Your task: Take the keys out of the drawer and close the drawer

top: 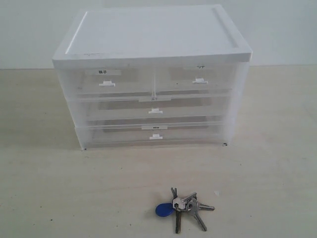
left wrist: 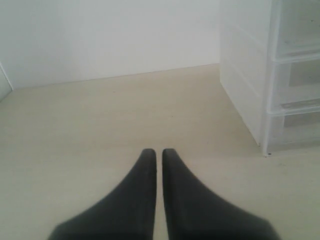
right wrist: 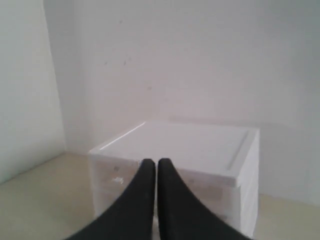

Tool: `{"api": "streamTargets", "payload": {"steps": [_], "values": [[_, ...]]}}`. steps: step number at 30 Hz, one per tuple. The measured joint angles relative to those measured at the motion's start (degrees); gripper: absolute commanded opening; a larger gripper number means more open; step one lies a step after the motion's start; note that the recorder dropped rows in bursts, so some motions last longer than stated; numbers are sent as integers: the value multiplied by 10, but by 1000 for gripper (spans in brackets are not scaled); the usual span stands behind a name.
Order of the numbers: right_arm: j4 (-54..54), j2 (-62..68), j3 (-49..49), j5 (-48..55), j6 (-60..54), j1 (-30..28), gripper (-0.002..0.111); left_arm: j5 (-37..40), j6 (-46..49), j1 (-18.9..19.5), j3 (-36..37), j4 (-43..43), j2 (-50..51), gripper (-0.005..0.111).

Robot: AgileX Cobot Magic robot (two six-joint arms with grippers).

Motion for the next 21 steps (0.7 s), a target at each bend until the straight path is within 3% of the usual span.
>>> {"api": "streamTargets", "payload": {"steps": [5, 13, 21], "values": [[-24, 0, 35, -122, 4, -55, 0, 0, 0, 0, 0, 0, 0, 5], [-42, 0, 57, -147, 19, -190, 0, 0, 0, 0, 0, 0, 0, 5], [-200, 1, 127, -150, 147, -203, 0, 0, 0, 0, 0, 0, 0, 5]]}}
